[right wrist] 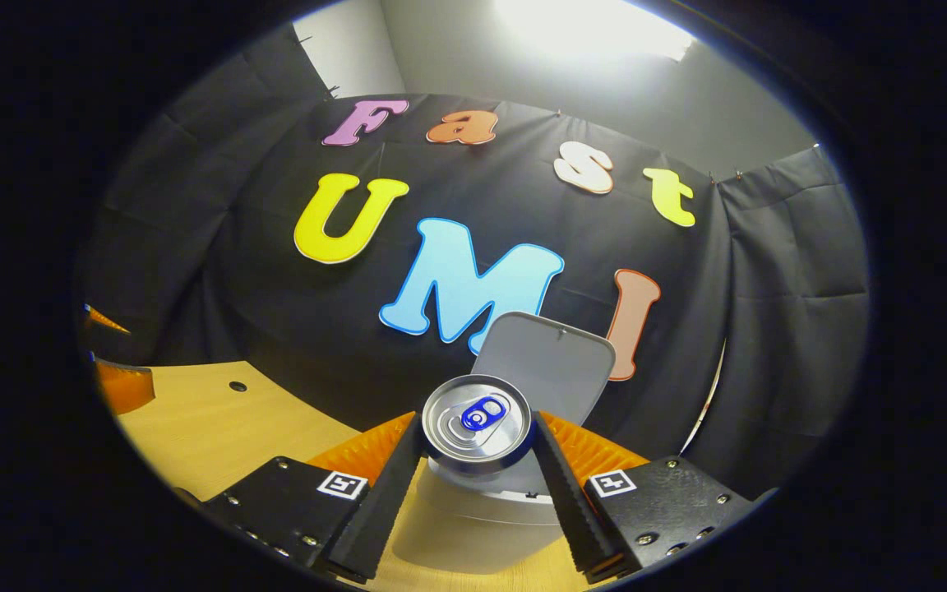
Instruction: Press the lid of the desktop garbage bin to open it, pick up the crumpled paper on the desktop and throw it into the bin, then pick up the pop can on the desktop and drop it into the bin, and finally close the garbage bin lid.
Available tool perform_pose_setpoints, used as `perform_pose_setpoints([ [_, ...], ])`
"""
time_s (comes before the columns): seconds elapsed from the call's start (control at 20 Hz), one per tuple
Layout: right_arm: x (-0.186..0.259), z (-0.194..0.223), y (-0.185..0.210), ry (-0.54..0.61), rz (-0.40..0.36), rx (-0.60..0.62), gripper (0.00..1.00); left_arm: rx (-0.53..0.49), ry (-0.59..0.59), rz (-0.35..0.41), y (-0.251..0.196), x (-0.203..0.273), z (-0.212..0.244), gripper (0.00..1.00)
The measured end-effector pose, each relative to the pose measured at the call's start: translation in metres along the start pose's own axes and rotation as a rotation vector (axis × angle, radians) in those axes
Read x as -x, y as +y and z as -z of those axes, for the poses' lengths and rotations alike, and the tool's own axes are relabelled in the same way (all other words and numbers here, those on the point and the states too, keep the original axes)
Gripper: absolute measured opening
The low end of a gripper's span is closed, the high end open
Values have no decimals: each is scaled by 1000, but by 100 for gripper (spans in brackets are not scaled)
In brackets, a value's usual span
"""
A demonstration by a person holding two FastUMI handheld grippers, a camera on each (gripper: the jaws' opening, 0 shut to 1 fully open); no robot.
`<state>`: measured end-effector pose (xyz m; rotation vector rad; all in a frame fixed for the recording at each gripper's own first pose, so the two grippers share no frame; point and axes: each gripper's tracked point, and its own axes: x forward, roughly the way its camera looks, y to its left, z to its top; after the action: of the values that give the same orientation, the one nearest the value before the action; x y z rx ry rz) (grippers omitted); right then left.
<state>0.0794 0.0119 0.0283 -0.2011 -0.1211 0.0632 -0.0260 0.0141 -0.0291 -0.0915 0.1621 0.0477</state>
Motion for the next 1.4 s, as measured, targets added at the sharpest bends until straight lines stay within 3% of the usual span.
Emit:
perform_pose_setpoints([
  [0.4, -23, 22, -4, 81, 30, -66, 84, -7, 9, -5, 1, 1, 2, 97],
  [0.9, -24, 22, -8, 98, 57, -92, 87, -4, 16, 8, 3, 5, 6, 96],
  [1.4, -15, 12, -20, 151, 137, -128, 87, -20, 4, 118, 3, -9, 1, 96],
])
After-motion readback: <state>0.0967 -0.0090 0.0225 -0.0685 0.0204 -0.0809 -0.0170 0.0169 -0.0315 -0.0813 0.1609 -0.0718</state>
